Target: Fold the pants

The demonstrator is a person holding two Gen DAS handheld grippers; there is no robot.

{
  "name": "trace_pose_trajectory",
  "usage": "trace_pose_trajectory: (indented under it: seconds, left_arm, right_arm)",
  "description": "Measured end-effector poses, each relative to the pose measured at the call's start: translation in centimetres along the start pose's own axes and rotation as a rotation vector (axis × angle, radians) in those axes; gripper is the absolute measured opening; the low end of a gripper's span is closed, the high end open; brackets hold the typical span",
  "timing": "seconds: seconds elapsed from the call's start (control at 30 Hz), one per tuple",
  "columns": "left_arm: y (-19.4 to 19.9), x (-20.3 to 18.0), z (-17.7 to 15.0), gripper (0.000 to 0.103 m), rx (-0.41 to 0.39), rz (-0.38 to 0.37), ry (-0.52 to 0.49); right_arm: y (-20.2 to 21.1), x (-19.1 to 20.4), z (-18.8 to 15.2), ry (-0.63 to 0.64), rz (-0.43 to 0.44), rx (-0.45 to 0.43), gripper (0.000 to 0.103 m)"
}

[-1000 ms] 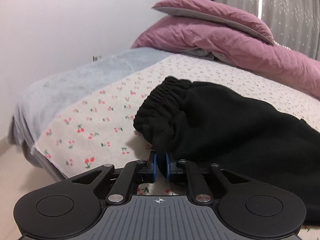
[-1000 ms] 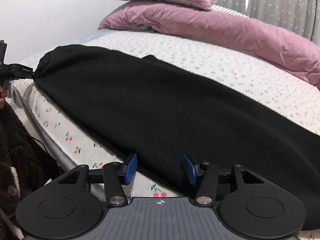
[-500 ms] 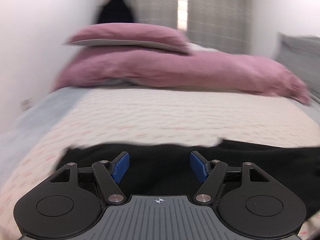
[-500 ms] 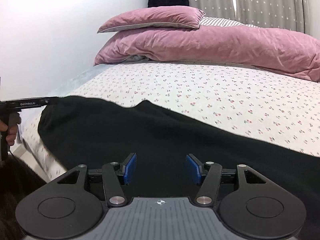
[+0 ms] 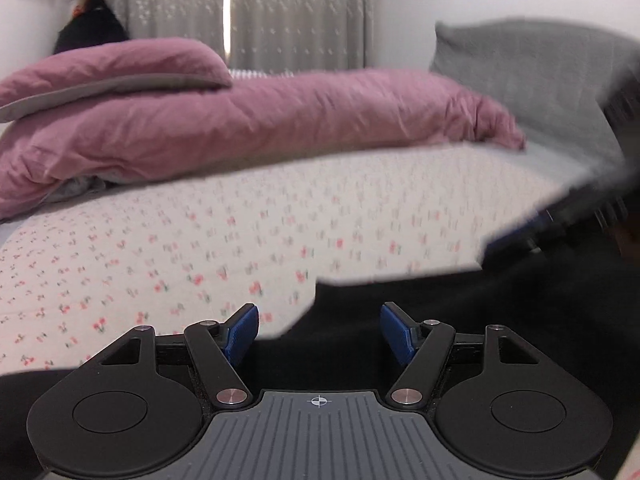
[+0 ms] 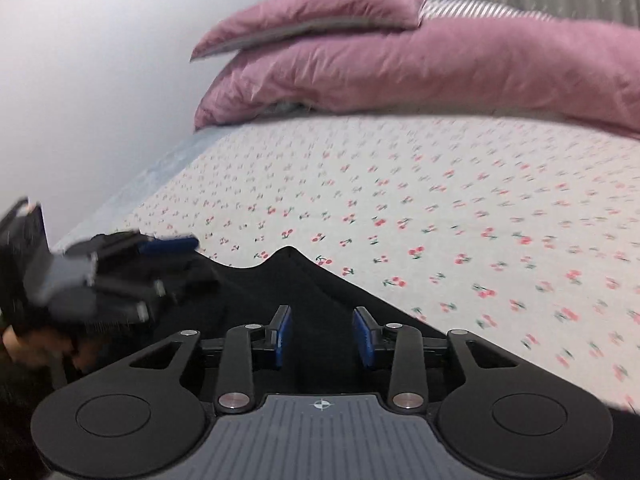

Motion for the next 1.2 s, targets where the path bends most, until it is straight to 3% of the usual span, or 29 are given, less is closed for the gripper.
trace_pose_trajectory:
  seconds: [0.1, 0.3, 0.43, 0.5, 0.57, 0.63, 0.7, 0.8, 0.93, 1.03, 1.2]
  left_arm:
    - [-0.2, -0.2, -1.4, 0.069, -0.018, 0.015, -0.02]
    - [1.7, 1.6, -2.6, 0.08, -0.079, -0.022, 0.107]
    - [1.3, 3.6, -4.4, 0.082, -0.034, -0.068, 0.257]
    - [1.5, 3.9, -4.2, 0.082, -0.053, -0.084, 0.275]
    - [1.8, 4.0, -4.3, 0.082, -0.063, -0.081, 0.287]
    - [2.2, 4.1, -4.2, 0.088, -0.085, -0.074, 0.292]
    - [2.6, 3.9, -4.2, 0.093, -0.107, -0.073, 0.287]
    - [2.5, 3.7, -4.1, 0.096, -0.095, -0.058, 0.279]
    - [2.1, 3.7, -4.0, 0.096, -0.061, -0.046, 0.272]
    - [2.4, 3.6, -3.7, 0.096, -0.056, -0.042, 0.227]
    - [2.9, 3.5, -2.5, 0.096, -0.051, 0.0, 0.119]
  right_arm:
    - [-3.4, 0.3, 1.4, 0.043, 0.049, 0.062, 0.036]
    - [-8.8, 2.1, 1.6, 0.132, 0.116, 0.164, 0.031]
    - [-9.6, 2.8, 1.8, 0.142, 0.17, 0.131, 0.029]
    - [-10.0, 3.4, 2.0, 0.154, 0.185, 0.124, 0.01]
    - [-10.2, 4.0, 2.2, 0.16, 0.18, 0.116, 0.007]
    - [-9.4, 4.3, 3.2, 0.186, 0.155, 0.034, 0.006]
    - [-8.9, 4.0, 4.6, 0.135, 0.167, -0.028, 0.006]
    - [-10.4, 3.4, 5.2, 0.105, 0.151, 0.012, 0.006]
    - [-13.1, 2.6, 4.6, 0.061, 0.108, 0.077, 0.016]
    - [-11.4, 1.3, 5.3, -0.035, 0.091, 0.001, 0.034]
    - [-6.0, -0.4, 5.3, -0.026, 0.017, -0.071, 0.037]
Point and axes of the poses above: each gripper's, at about its wrist camera, not at the fingertips, and y roughly against the way its jaws point, x to its left, z to its top, the point moved 4 cm from there along -y, roughly the way its jaws point, and after that the axes turned 6 degrees about -z, right-handed, at the moved point
